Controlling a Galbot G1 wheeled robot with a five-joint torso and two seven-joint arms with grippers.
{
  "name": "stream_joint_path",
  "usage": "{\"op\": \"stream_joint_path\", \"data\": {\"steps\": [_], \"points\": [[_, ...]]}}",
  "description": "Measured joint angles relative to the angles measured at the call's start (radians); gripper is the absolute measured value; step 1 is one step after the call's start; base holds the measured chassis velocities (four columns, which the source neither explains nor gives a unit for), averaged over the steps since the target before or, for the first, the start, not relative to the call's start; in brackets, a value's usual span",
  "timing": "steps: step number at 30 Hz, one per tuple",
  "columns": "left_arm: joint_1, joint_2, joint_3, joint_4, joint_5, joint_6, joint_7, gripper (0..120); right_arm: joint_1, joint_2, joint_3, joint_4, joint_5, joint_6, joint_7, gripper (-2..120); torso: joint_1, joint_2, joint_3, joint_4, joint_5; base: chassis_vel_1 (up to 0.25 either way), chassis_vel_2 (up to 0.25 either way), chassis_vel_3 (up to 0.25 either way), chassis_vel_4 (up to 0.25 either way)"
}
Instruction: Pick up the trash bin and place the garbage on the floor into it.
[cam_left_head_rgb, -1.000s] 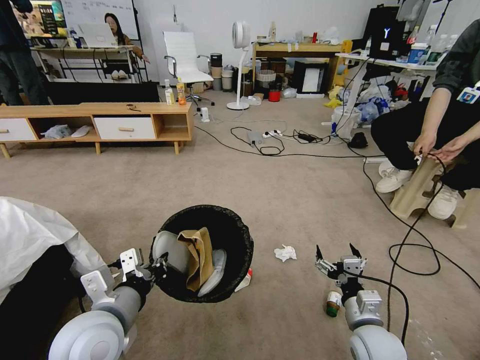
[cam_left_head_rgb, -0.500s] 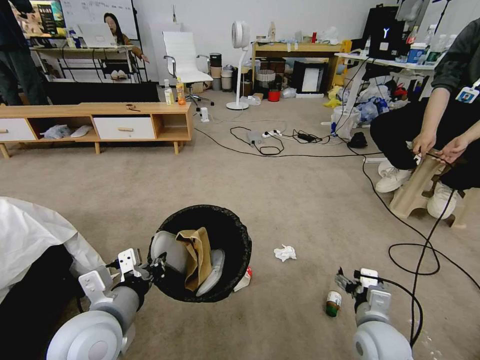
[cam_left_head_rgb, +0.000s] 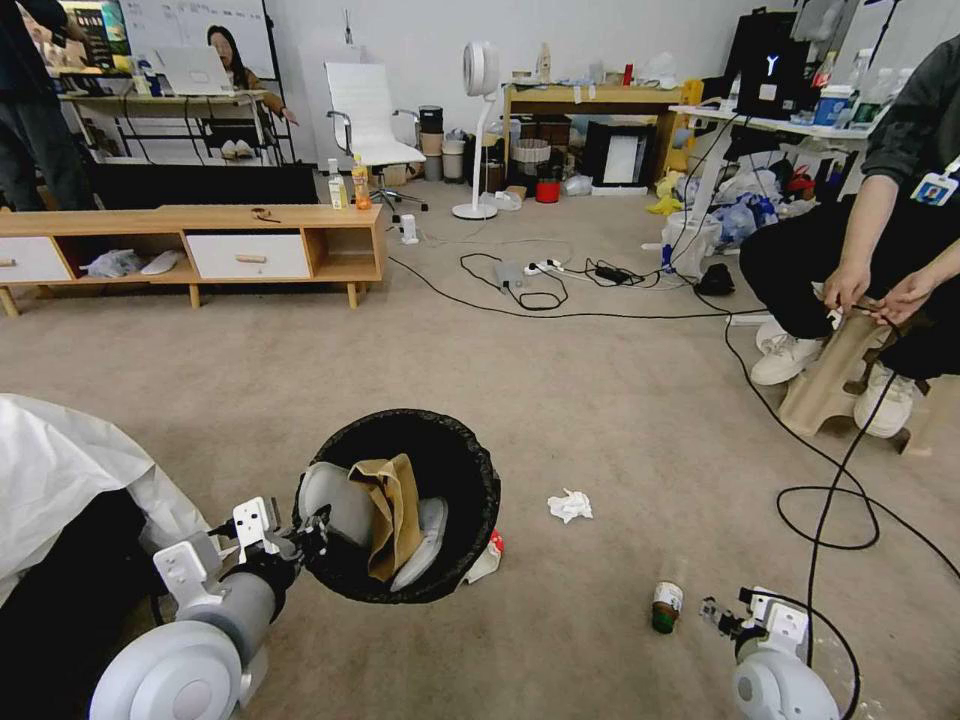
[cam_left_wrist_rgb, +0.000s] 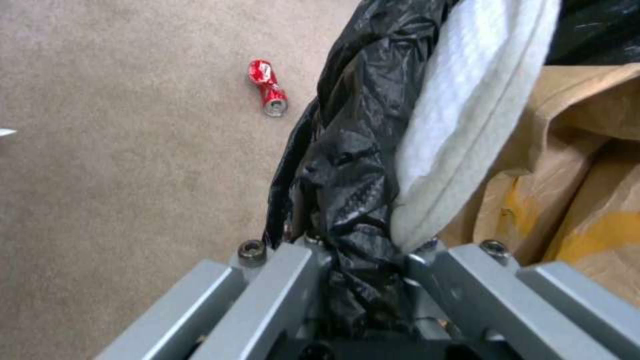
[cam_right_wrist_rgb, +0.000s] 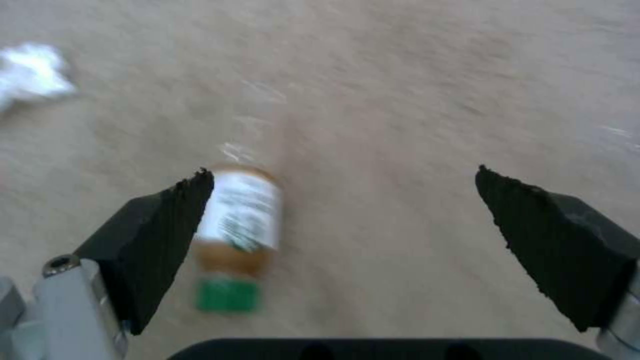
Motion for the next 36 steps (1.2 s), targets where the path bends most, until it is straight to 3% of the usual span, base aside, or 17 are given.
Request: {"op": "stream_joint_path", "data": {"steps": [6, 23, 36], "points": [[0.012, 0.001, -0.003, -0.005, 0.001, 0.000, 0.000, 5, 0.066, 0.020, -0.015, -0.073, -0.013, 0.061, -0.093, 100, 0.000, 0.000, 0.000, 0.0002, 0.0000, 0.000, 0.000, 0.000, 0.000], [0.018, -0.004, 0.003, -0.008, 0.008, -0.001, 0.002, 5, 0.034, 0.005, -0.018, -0.043, -0.059, 0.082, -0.110, 100, 0.000, 0.000, 0.000, -0.0003, -0.0001, 0.000, 0.000, 0.000, 0.000], [0.031, 0.001, 0.001, -0.022, 0.010, -0.001, 0.001, 5, 0.145, 0.040, -0.040, -0.232, -0.068, 0.118, -0.166, 100, 0.000, 0.000, 0.000, -0.0002, 0.0001, 0.000, 0.000, 0.000, 0.000]]}}
